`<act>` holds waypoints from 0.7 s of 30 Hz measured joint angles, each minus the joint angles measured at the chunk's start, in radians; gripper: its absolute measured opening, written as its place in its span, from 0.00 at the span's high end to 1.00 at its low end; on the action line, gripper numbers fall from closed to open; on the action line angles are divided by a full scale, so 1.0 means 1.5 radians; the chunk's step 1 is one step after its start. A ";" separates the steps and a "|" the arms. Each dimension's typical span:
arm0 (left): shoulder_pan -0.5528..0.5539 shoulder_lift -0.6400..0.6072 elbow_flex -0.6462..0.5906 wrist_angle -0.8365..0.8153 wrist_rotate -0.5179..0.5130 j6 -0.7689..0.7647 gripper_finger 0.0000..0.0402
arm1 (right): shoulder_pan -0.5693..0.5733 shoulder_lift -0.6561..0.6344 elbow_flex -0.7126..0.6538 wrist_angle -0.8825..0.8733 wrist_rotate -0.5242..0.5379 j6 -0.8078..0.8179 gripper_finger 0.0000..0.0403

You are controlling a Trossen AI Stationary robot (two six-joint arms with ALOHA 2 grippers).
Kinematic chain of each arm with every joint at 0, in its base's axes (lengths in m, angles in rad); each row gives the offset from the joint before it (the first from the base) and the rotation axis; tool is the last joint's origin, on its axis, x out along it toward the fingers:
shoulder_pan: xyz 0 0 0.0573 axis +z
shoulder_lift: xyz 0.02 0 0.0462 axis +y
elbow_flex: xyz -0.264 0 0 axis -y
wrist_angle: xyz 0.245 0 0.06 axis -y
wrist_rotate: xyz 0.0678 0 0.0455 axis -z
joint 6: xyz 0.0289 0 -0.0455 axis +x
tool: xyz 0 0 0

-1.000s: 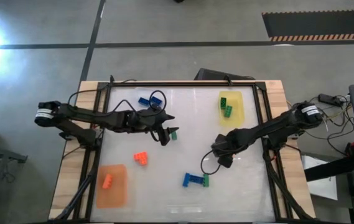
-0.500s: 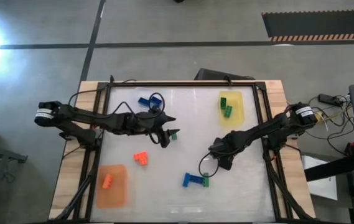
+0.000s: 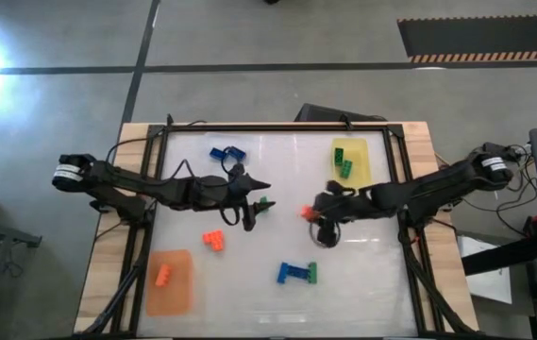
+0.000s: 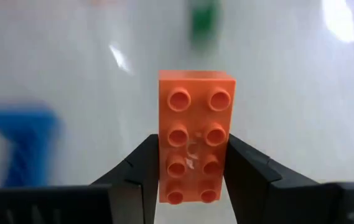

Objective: Sort & place blocks by color
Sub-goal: Put the orange game piece into the orange bin

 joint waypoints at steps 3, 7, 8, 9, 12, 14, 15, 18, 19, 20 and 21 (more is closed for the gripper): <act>-0.002 0.000 0.000 0.012 0.002 0.009 0.39 | -0.004 -0.016 -0.032 0.212 -0.013 -0.119 0.69; -0.007 0.000 0.000 0.029 0.015 0.009 0.39 | -0.004 -0.018 -0.059 0.404 -0.025 -0.214 0.69; -0.008 0.000 0.000 0.035 0.019 0.010 0.39 | -0.004 -0.014 -0.066 0.441 -0.025 -0.230 0.69; -0.009 0.000 0.000 0.042 0.024 0.011 0.39 | -0.004 -0.009 -0.072 0.473 -0.026 -0.246 0.69; -0.010 0.005 0.000 0.068 0.041 0.022 0.39 | -0.004 0.009 -0.078 0.540 -0.027 -0.274 0.69; -0.012 0.012 0.000 0.086 0.054 0.037 0.39 | -0.004 0.020 -0.078 0.573 -0.027 -0.282 0.69; -0.013 0.016 0.000 0.100 0.068 0.045 0.39 | -0.004 0.026 -0.078 0.586 -0.027 -0.284 0.69; -0.015 0.029 0.000 0.137 0.108 0.066 0.39 | -0.004 0.039 -0.078 0.605 -0.030 -0.287 0.69; -0.015 0.036 0.000 0.149 0.110 0.070 0.39 | -0.004 0.039 -0.077 0.607 -0.031 -0.287 0.69; -0.015 0.043 0.000 0.164 0.113 0.073 0.39 | -0.003 0.039 -0.077 0.607 -0.032 -0.288 0.69; -0.015 0.048 0.000 0.177 0.117 0.076 0.39 | -0.003 0.039 -0.077 0.610 -0.034 -0.288 0.69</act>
